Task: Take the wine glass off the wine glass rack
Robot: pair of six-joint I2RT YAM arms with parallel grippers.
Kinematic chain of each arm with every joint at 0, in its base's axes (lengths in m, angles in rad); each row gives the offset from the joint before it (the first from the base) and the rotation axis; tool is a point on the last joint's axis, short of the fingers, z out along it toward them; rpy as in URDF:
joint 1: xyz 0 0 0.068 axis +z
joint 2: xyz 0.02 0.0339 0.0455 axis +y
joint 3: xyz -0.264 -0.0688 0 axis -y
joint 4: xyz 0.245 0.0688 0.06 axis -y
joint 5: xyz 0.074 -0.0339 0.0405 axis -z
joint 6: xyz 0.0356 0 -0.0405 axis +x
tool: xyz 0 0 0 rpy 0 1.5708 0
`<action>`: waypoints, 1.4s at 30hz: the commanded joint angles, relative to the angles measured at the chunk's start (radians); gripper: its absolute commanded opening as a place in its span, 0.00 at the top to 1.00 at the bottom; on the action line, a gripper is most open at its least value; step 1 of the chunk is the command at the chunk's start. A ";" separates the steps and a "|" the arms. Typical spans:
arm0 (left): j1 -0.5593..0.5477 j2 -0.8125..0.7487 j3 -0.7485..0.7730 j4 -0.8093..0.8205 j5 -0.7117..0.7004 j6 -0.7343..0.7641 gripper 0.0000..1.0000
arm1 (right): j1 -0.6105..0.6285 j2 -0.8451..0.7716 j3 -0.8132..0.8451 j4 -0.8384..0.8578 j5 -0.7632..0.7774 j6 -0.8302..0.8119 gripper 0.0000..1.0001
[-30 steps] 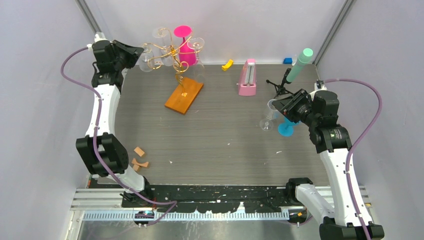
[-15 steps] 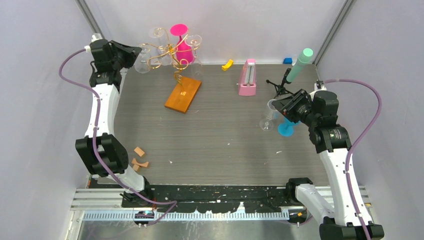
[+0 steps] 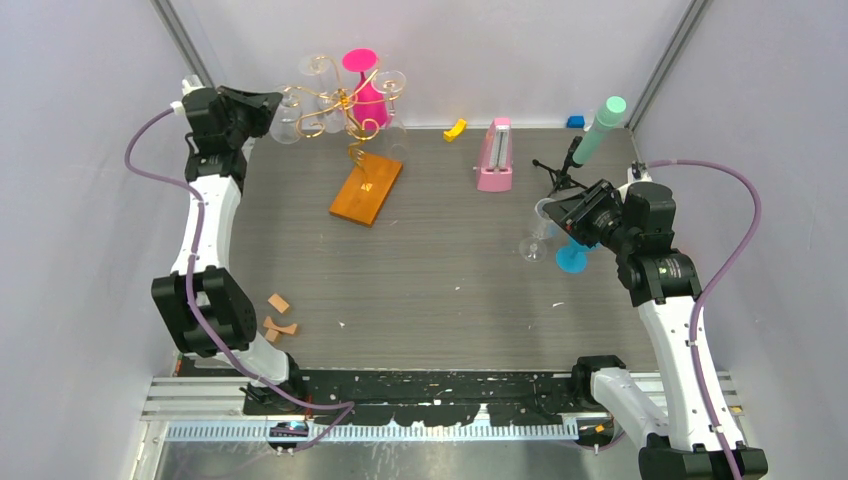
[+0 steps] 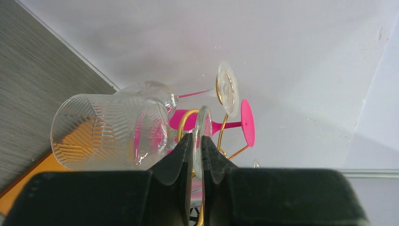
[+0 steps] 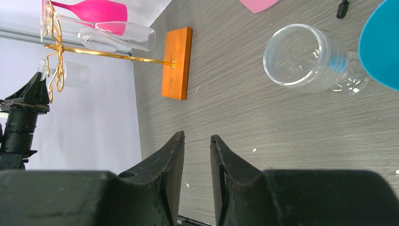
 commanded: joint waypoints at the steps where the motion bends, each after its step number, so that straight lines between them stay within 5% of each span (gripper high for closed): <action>1: 0.023 -0.062 -0.017 0.194 -0.030 -0.061 1.00 | 0.001 -0.012 -0.002 0.050 0.009 0.006 0.68; 17: 0.023 0.013 -0.045 0.408 0.043 -0.220 1.00 | 0.002 -0.013 -0.010 0.050 0.012 0.005 0.68; 42: 0.023 0.078 0.091 0.342 0.304 -0.268 1.00 | 0.002 -0.007 -0.013 0.051 -0.001 0.006 0.67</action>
